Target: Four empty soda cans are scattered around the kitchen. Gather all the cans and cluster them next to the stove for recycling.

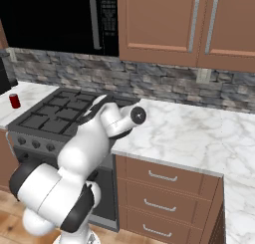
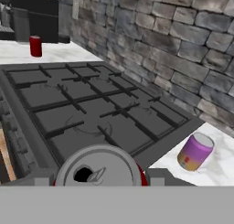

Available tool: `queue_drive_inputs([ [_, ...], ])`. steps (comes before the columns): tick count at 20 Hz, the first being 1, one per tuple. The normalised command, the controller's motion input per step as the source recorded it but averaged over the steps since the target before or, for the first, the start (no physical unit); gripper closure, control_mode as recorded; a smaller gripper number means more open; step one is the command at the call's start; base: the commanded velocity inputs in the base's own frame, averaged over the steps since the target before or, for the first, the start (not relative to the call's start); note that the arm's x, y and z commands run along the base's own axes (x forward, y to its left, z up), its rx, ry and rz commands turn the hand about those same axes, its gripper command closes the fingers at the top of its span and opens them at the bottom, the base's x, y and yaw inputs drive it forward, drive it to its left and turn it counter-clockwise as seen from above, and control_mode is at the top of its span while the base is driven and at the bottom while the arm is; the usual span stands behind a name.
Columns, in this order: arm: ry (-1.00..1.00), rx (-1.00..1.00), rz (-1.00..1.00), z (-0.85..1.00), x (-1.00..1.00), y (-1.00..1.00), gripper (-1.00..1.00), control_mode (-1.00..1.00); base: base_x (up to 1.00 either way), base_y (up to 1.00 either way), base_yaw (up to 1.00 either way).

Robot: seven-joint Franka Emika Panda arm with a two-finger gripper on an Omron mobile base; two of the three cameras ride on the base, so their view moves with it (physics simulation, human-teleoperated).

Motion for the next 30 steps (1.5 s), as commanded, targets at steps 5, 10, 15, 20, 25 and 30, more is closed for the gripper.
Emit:
queue_drive_inputs([
  [5, 0.00, 0.01, 0.06, -0.28, 0.33, 0.00, 1.00, -1.00, 0.00, 0.00, 0.00],
  [10, 0.00, 0.00, 0.05, -0.29, 0.43, 0.00, 1.00, -1.00, 0.00, 0.00, 0.00],
  [15, 0.00, 0.00, 0.05, -0.25, 0.49, 0.00, 1.00, -1.00, 0.00, 0.00, 0.00],
  [20, 0.00, 0.01, 0.05, -0.27, 0.48, -0.03, 1.00, -1.00, 0.00, 0.00, 0.00],
  [25, 0.00, 0.02, 0.05, -0.26, 0.41, -0.07, 1.00, -1.00, 0.00, 0.00, 0.00],
  [30, 0.00, 0.00, 0.05, -0.25, 0.42, -0.11, 1.00, -1.00, 0.00, 0.00, 0.00],
])
